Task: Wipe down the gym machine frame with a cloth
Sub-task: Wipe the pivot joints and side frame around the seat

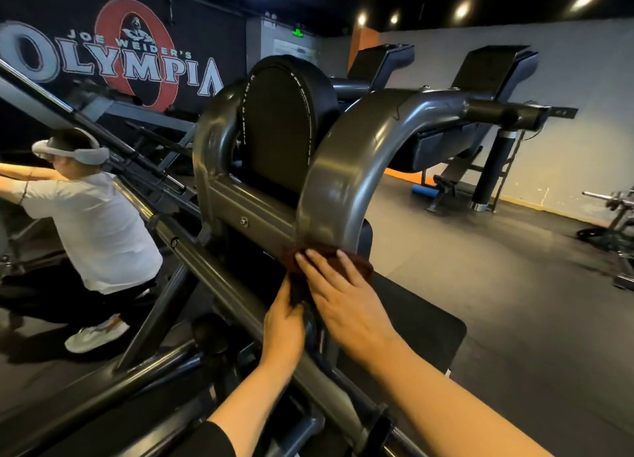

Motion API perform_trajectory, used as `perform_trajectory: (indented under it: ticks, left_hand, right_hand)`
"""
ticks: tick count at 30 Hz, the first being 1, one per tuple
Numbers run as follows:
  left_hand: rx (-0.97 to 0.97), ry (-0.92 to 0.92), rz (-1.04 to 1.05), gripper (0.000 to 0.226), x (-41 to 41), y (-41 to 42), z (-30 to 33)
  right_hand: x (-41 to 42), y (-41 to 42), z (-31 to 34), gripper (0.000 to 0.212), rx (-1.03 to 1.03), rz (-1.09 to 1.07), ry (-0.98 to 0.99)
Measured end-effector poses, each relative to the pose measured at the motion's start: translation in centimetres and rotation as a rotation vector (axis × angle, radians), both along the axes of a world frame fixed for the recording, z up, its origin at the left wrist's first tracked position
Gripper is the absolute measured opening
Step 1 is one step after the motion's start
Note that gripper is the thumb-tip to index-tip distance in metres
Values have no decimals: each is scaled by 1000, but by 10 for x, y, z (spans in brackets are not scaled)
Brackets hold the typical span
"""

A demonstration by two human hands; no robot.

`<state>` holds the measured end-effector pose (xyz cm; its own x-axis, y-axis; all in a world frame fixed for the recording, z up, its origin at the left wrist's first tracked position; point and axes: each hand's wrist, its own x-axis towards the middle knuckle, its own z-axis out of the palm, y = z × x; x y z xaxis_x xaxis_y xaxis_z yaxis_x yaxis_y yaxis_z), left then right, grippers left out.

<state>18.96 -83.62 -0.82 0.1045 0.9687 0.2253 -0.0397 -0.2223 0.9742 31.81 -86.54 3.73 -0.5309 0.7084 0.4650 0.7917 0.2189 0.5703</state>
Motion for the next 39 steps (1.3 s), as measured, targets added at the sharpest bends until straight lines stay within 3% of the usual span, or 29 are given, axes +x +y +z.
perform_trajectory:
  ticks: [5, 10, 13, 18, 21, 25, 29, 34, 36, 39]
  left_hand:
    - [-148, 56, -67, 63, -16, 1, -14]
    - [-199, -69, -145, 71, -7, 3, -1]
    - [-249, -185, -102, 68, 0, 6, 0]
    - [-314, -380, -140, 50, -1, 7, -8]
    - [-355, -346, -165, 58, -8, 13, -9]
    - [-371, -331, -201, 44, -15, 12, -3]
    - [-364, -343, -192, 56, -15, 9, 0]
    - [-336, -356, -214, 43, -22, 8, -4]
    - [-327, -394, -183, 35, -28, 11, -5]
    - [-329, -522, -221, 28, -36, 8, 6]
  right_hand:
    - [-2, -3, -27, 38, -152, -34, -179]
    - [-15, 7, 43, 38, 160, -23, -67]
    - [-22, 17, 59, 41, 232, -72, -29]
    - [-19, 1, -8, 49, -72, -116, -219]
    - [-20, -6, -36, 47, -220, -131, -190]
    - [-26, -1, -1, 52, -25, -131, -122]
    - [-33, 11, 45, 48, 221, -161, 52]
    - [-42, 2, -10, 45, -151, -171, -151]
    - [-53, -3, -24, 40, -190, -135, 25]
    - [-75, 7, -9, 53, -186, -90, 538]
